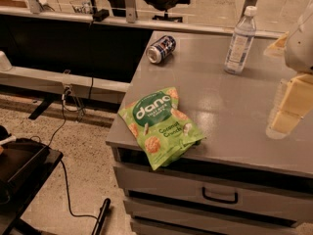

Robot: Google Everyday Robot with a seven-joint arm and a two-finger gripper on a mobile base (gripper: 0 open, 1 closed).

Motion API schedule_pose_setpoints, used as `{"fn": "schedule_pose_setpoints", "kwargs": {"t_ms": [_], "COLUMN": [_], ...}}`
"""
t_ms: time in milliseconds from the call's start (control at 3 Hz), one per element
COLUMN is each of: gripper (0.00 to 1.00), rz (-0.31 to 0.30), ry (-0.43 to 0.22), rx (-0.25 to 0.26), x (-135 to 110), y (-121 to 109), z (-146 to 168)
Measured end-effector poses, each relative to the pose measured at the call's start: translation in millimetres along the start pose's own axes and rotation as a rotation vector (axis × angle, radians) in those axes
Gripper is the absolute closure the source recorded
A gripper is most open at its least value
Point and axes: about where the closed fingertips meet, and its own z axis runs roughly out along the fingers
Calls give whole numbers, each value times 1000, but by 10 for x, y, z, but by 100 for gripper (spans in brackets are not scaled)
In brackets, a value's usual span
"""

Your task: Move blue plastic bottle near green rice chip bag

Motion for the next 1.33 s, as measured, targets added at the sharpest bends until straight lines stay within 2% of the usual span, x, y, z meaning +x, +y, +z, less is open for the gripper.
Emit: {"fn": "schedule_pose_setpoints", "kwargs": {"t_ms": [333,667,1333], "gripper": [0,0,0], "rz": [0,19,94], "ry": [0,-30,-27], "rx": [0,18,115], "x": [0,40,373], "y": [0,-151,-962], "z": [0,-40,-2]}}
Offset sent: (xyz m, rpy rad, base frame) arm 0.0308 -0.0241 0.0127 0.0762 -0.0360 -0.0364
